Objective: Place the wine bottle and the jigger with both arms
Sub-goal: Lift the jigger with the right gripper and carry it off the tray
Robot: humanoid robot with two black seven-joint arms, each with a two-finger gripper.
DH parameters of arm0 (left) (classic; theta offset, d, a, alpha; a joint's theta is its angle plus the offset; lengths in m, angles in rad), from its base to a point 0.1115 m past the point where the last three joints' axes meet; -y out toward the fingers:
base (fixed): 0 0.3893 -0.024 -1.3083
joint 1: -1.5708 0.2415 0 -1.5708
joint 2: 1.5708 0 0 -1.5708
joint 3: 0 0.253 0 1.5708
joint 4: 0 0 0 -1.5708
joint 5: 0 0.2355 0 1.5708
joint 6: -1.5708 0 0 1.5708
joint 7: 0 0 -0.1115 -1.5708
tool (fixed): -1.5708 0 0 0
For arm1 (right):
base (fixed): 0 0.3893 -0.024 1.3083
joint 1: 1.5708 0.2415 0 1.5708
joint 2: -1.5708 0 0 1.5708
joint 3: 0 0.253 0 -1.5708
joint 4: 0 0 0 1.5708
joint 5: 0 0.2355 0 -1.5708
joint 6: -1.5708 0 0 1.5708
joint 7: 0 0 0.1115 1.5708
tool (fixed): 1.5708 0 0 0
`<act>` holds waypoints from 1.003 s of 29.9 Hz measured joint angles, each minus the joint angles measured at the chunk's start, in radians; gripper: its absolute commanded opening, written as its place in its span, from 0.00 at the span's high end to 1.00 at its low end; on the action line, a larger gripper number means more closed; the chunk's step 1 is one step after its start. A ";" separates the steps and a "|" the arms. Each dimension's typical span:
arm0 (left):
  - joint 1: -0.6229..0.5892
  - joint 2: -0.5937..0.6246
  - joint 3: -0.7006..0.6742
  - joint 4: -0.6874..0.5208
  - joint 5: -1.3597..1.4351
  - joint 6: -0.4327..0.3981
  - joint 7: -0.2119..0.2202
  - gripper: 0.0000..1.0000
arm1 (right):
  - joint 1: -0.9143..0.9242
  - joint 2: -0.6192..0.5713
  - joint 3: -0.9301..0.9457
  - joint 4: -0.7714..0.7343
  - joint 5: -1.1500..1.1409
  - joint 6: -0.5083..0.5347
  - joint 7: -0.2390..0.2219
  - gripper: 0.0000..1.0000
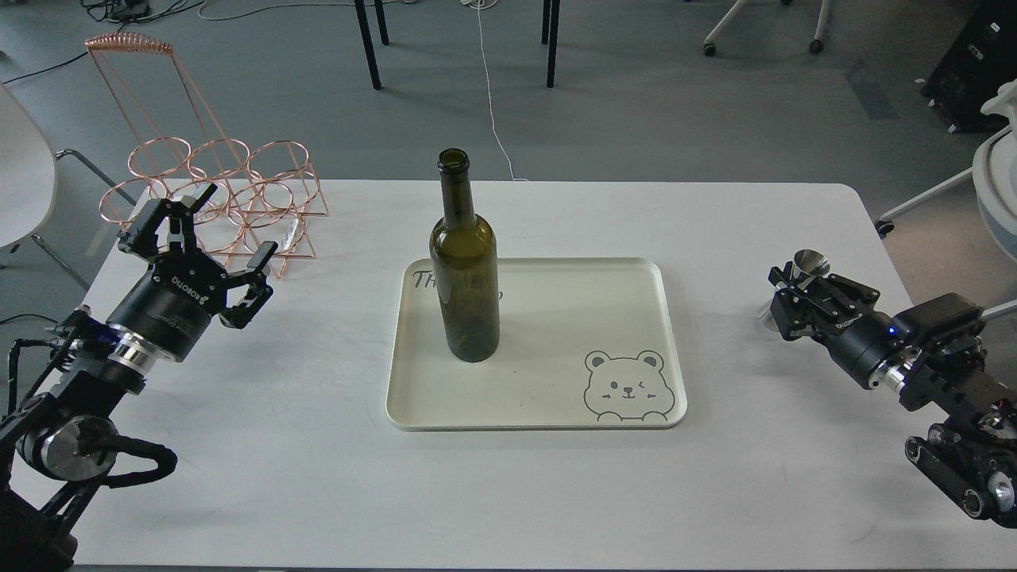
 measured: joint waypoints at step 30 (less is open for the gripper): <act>0.000 -0.001 0.003 0.000 0.000 0.000 0.000 0.02 | -0.084 -0.212 -0.097 0.159 0.068 0.000 0.000 0.07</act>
